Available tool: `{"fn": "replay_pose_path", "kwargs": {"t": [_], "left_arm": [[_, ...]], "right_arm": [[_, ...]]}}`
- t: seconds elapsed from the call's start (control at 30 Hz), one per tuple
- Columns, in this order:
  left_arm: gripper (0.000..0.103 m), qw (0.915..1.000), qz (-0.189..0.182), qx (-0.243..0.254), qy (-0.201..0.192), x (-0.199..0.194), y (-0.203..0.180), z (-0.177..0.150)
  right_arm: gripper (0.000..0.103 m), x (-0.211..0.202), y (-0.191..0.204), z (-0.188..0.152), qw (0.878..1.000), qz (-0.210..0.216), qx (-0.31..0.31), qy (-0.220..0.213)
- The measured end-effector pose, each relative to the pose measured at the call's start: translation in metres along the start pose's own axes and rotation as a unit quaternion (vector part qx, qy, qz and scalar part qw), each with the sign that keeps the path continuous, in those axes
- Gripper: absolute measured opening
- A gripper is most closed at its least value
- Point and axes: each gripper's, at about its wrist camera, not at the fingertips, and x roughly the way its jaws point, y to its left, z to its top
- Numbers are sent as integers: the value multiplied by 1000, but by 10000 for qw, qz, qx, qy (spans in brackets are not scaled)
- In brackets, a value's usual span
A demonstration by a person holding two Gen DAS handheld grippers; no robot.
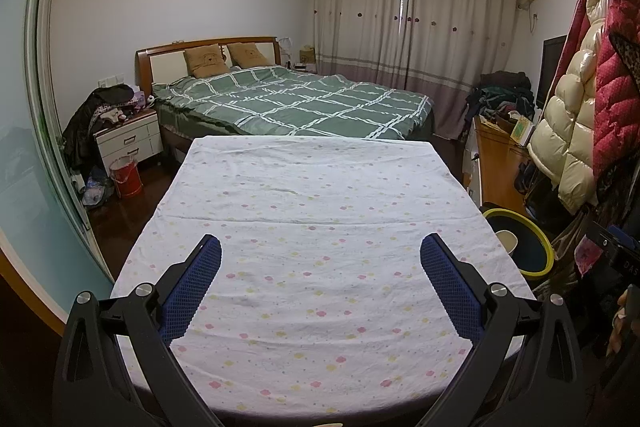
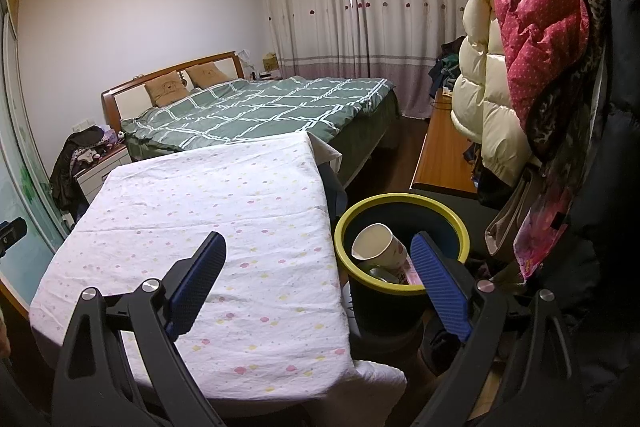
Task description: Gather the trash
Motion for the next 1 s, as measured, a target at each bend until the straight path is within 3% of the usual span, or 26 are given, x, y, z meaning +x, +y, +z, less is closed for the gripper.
{"fn": "replay_pose_path", "kwargs": {"t": [0.47, 0.7, 0.8, 1.0], "left_arm": [[98, 10000, 16, -40, 46, 3, 1, -2], [98, 9998, -145, -82, 86, 14, 2, 0], [98, 9993, -170, -96, 329, 40, 12, 4], [98, 9930, 421, 107, 1101, 146, 51, 4]], "right_arm": [[89, 4, 3, -6, 10000, 21, -20, 51], [89, 13, 5, -2, 9999, 90, -7, 138], [93, 35, 12, 8, 9996, 173, -23, 232], [93, 104, 48, 25, 9962, 463, -199, 712]]}}
